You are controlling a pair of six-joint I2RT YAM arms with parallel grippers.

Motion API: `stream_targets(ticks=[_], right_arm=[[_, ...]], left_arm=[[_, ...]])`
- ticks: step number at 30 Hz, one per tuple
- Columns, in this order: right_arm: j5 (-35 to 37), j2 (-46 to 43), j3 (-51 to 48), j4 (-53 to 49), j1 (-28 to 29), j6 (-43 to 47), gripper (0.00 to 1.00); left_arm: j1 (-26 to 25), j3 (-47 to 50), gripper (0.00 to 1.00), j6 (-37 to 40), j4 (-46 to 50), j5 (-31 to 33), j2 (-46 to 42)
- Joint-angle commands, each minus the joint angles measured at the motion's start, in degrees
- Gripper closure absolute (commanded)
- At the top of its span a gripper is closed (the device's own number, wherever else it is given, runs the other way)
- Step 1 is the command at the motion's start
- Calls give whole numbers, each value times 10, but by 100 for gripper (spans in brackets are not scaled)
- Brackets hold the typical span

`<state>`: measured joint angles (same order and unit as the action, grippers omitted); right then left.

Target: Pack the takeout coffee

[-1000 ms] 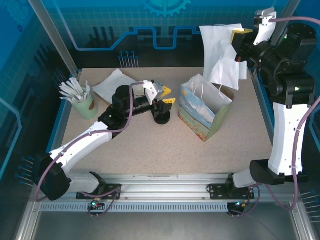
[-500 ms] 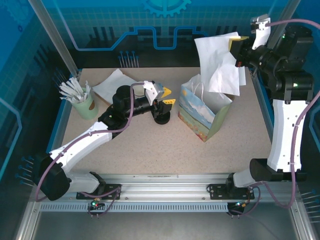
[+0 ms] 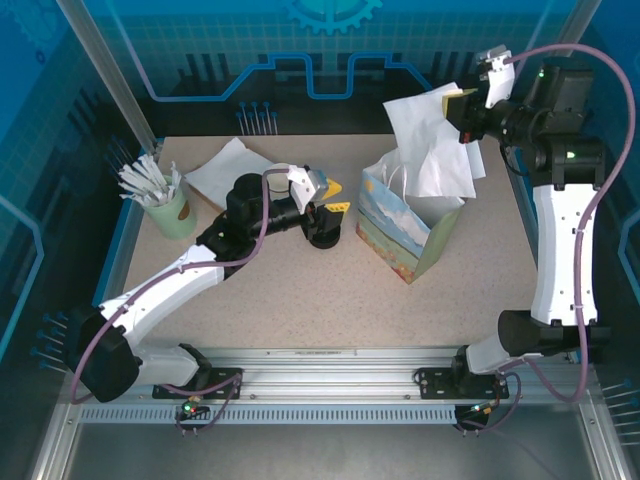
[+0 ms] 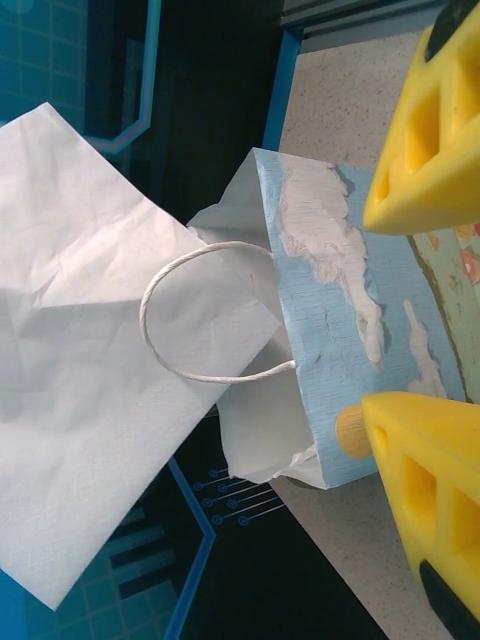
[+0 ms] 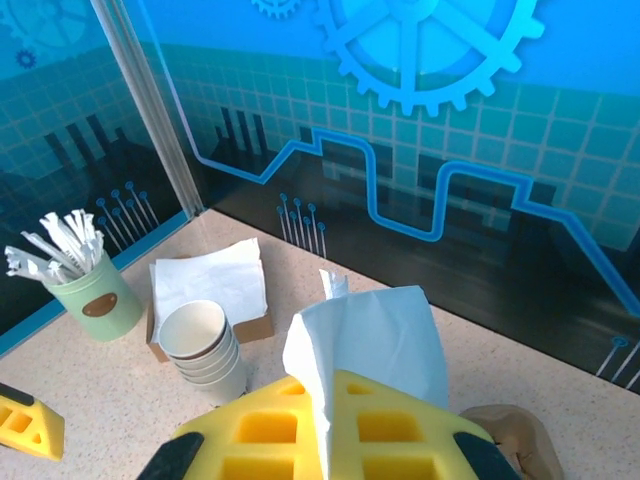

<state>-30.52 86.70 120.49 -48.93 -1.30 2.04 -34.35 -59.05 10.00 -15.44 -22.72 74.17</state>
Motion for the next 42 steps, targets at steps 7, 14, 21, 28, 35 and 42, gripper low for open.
stream_targets(ticks=[7,14,21,28,35,42], right_arm=[[-43,30,-34,-5,0,24,100],[-65,38,-106,5,1,69,100],[-47,38,-172,13,25,101,100],[-26,3,-232,44,42,72,100],[37,-36,-273,36,49,17,100],[49,-103,-340,62,47,-45,99]], left_arm=[[-3,12,53,5,-2,11,-17],[-3,17,54,7,-8,14,-14],[-3,18,54,2,-13,11,-8],[-3,19,53,1,-14,9,-5],[-4,26,53,0,-19,9,-7],[-3,24,53,1,-17,9,-4]])
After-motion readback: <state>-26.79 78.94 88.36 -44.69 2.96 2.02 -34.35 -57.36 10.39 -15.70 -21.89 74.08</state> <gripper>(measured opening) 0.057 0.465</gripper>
